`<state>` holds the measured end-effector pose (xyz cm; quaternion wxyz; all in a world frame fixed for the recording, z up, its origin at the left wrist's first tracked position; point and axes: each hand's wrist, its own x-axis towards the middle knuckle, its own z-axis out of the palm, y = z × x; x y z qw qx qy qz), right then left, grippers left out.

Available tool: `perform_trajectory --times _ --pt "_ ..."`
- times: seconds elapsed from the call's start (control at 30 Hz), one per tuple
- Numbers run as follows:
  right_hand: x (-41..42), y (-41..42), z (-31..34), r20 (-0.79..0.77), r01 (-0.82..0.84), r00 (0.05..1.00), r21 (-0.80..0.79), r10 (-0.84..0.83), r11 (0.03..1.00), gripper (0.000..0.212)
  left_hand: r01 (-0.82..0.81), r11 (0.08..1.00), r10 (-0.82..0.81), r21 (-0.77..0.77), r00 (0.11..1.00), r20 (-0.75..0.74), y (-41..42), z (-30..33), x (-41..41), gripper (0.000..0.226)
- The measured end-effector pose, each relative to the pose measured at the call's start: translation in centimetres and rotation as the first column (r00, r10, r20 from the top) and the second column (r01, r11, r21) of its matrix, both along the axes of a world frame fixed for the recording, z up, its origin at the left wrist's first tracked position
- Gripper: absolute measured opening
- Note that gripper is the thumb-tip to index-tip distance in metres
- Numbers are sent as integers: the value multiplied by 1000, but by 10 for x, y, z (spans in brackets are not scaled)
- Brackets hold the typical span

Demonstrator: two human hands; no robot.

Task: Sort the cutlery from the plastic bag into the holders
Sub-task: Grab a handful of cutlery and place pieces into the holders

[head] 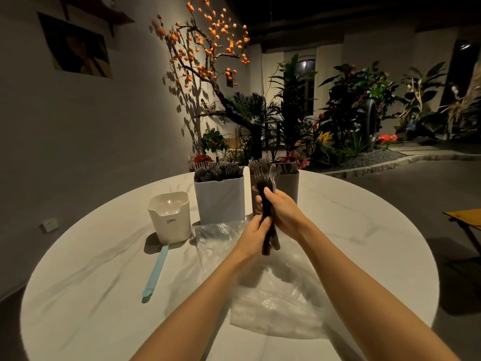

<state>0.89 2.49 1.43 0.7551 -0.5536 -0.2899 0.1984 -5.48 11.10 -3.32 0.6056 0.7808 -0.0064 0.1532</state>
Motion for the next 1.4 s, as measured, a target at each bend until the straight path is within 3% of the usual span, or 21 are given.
perform_trajectory --times 0.17,0.3,0.43,0.6,0.77,0.93,1.1,1.4 --pt "-2 -2 -20 -80 -9 997 67 14 998 28 43 999 -44 -32 998 -42 0 -7 -1 23" --pt "0 -5 -27 -25 44 999 0 -44 999 31 25 998 -26 -52 999 -28 1 -12 -3 23" --pt "3 -12 -33 7 214 977 -40 -214 976 32 2 981 -10 -194 999 -40 7 -10 -4 18" --pt "7 -14 -43 189 384 918 -204 -349 900 30 54 939 -72 -340 997 -39 6 -10 -9 10" --pt "0 -11 -40 143 367 928 -204 -343 908 31 14 954 -42 -298 995 -88 4 -8 -9 16" --pt "-8 -8 -34 129 361 930 -138 -345 922 32 -72 987 60 -143 994 -88 0 -8 -8 22" --pt "-13 -1 -37 152 427 900 -113 -409 897 20 -130 958 103 -255 988 -119 -3 -9 -7 43" --pt "-13 4 -41 212 525 842 -108 -496 844 19 -175 981 164 -87 980 -114 -10 -13 -6 25"
